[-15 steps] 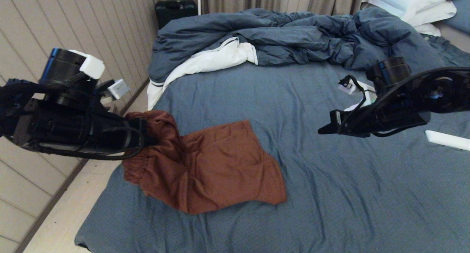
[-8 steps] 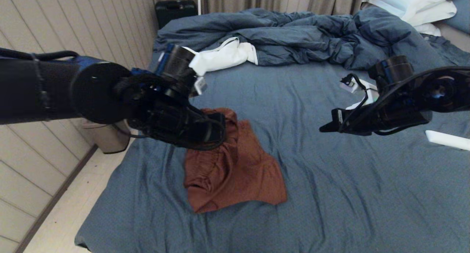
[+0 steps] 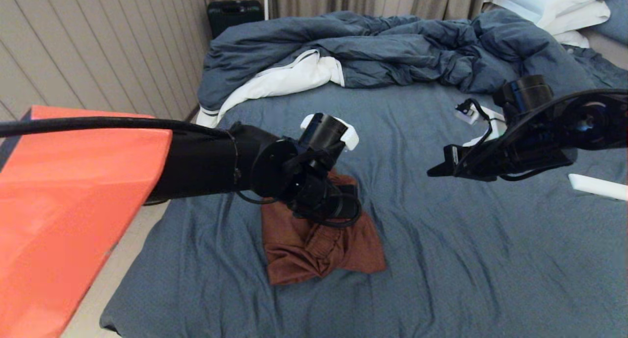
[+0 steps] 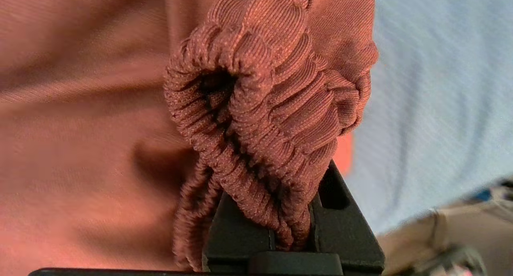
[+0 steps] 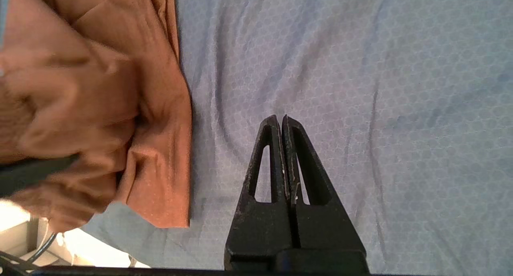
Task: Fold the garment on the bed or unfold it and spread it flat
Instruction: Fold the brown shorts
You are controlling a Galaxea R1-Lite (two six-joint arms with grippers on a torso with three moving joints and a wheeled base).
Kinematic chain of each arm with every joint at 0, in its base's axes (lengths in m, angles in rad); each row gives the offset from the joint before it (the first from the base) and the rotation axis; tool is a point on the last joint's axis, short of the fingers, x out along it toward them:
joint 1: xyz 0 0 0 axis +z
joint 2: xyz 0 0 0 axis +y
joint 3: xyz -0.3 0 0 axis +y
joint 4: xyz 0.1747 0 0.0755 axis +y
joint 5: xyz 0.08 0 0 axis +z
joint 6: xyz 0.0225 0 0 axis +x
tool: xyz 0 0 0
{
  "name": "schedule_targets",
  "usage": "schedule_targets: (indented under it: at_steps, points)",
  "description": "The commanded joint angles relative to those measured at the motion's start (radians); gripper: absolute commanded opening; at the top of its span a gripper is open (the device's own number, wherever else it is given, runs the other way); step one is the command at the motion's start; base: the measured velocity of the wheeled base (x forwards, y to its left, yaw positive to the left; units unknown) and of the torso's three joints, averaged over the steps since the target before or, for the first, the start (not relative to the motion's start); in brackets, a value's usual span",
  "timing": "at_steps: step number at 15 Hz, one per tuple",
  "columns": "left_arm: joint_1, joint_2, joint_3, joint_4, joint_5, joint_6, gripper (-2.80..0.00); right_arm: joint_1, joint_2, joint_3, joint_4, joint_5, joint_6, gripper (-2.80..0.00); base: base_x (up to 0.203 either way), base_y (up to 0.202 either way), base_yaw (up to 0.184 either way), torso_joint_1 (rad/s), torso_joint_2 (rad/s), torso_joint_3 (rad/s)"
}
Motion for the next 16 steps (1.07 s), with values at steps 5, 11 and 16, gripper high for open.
schedule_targets:
  at_steps: [5, 11, 16]
  points:
    - [0.122, -0.061, -0.030, 0.009, 0.045, 0.002, -2.80, 0.001, 0.017, 0.002, 0.000, 0.003, 0.001, -2.80, 0.000, 0.000, 0.000, 0.000, 0.00, 0.000]
    - [0.221, -0.202, 0.037, 0.093, 0.047, 0.059, -2.80, 0.005, 0.024, 0.002, -0.001, 0.003, 0.001, -2.80, 0.000, 0.000, 0.000, 0.000, 0.00, 0.000]
    - [0.175, -0.131, 0.040, 0.081, 0.058, 0.070, -2.80, 0.000, 0.027, -0.010, -0.001, 0.003, 0.001, -2.80, 0.000, 0.000, 0.000, 0.000, 0.00, 0.000]
